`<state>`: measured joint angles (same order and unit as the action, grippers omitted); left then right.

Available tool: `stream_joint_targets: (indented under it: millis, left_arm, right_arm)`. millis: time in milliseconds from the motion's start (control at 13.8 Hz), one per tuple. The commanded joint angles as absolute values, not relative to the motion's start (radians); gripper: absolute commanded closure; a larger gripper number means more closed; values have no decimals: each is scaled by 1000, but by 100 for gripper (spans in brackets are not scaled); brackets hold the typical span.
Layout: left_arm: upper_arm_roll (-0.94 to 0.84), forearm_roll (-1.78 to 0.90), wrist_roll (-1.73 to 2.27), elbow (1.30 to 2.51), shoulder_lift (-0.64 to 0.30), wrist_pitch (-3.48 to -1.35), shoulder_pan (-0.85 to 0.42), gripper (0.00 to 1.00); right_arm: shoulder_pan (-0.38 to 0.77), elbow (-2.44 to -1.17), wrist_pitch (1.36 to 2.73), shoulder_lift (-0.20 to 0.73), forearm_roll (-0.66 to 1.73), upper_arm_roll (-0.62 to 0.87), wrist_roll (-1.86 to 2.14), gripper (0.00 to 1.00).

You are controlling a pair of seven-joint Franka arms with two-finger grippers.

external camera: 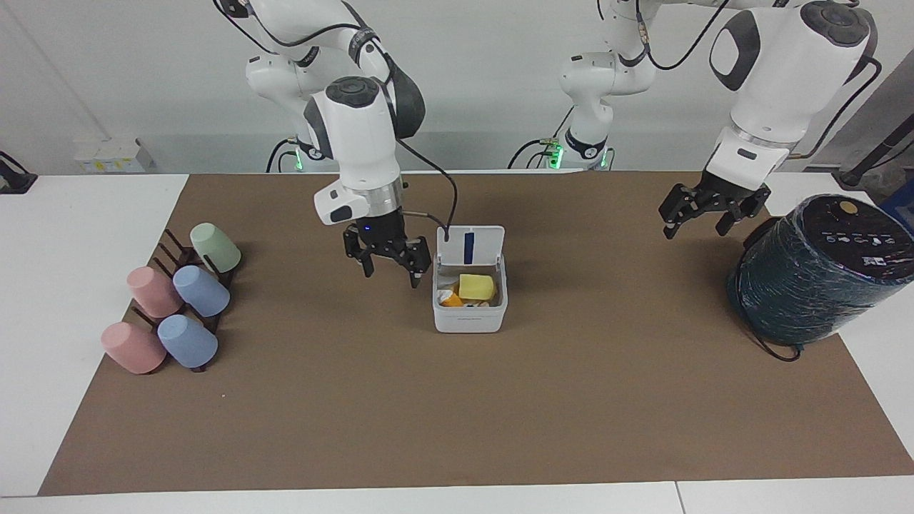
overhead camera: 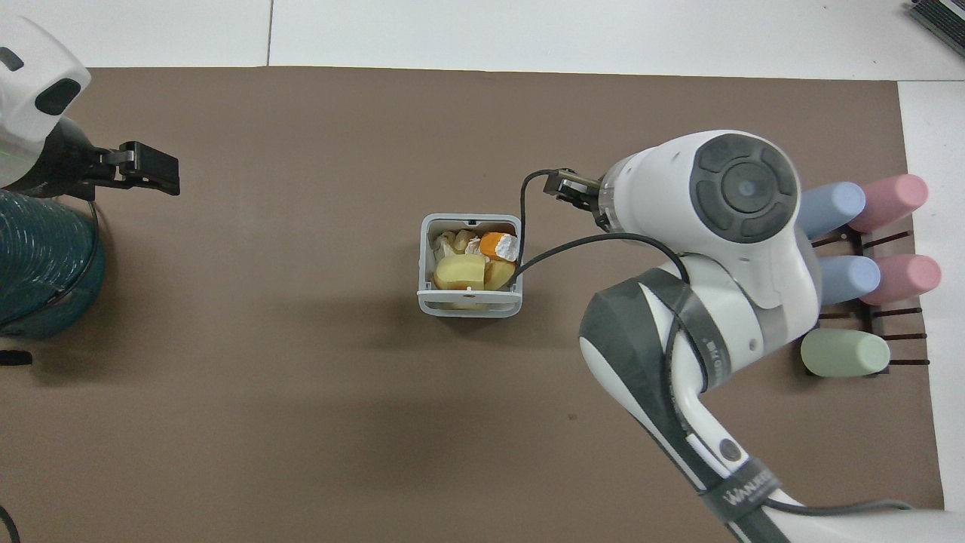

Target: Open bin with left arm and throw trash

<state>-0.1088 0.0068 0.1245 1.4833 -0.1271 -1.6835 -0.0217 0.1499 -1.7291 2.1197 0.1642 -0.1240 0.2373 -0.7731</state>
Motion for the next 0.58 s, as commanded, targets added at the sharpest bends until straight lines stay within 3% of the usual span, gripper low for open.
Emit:
stream_joint_targets:
  millis: [0,506]
  left_arm:
    - [-104,9,121,1528,-86,-1677,-20,0]
    - [-104,9,121,1528,-86,-1675,-21,0]
  right_arm:
    - [91,-1796,2034,48,-130,249,-634,0]
    - [-81,-1779,1890,-17,-75,242,-289,0]
